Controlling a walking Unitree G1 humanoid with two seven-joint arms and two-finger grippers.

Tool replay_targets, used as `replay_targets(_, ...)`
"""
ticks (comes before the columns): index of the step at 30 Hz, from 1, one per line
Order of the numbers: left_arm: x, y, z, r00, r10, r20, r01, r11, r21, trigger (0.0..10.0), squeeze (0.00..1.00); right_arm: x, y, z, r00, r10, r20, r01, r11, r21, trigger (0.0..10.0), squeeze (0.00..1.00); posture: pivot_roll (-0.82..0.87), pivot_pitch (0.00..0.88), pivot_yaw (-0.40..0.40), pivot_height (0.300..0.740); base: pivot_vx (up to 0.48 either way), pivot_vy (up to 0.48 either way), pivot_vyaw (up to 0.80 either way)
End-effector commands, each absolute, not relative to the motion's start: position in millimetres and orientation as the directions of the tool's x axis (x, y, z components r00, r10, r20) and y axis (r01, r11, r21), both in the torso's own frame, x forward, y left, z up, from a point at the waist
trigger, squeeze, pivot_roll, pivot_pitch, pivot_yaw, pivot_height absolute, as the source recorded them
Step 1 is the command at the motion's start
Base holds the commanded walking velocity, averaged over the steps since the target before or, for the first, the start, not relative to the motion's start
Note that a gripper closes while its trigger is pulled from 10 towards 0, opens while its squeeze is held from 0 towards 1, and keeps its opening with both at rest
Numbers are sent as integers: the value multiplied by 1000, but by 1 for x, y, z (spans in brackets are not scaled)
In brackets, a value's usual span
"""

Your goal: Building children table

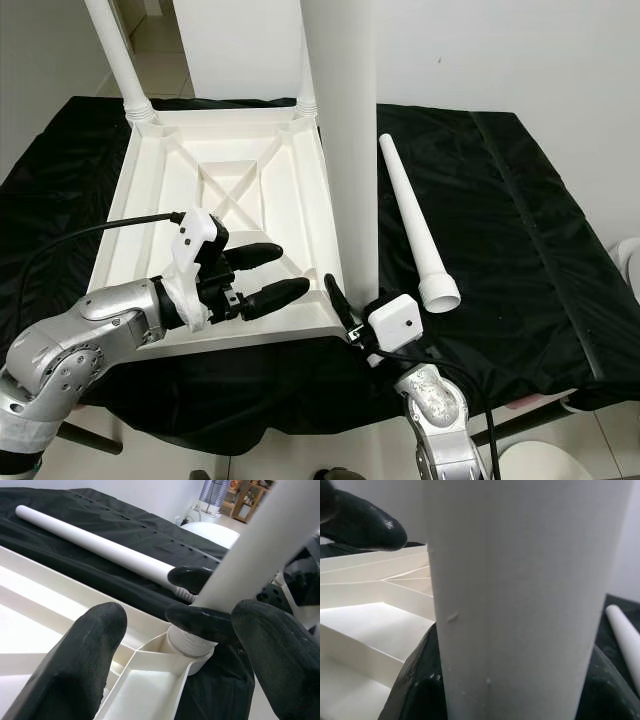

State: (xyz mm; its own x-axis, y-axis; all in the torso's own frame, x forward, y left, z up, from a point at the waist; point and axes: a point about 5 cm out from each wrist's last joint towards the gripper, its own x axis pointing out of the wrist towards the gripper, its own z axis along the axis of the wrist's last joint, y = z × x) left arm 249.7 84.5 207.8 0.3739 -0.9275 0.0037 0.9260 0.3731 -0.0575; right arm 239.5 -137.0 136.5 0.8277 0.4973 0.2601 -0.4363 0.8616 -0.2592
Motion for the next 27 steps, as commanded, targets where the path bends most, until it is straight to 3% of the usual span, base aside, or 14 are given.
replay_targets(1,245,83,210,261,-965,9,964,260,-49,10000,0,239,-135,93,869,494,-2,-487,856,-172,10000,0,-13,132,19,740,0,0,0)
replay_targets(27,246,83,212,263,-965,13,964,262,-34,10000,0,248,-143,86,938,335,-90,-321,937,138,10000,0,-12,127,18,740,0,0,0)
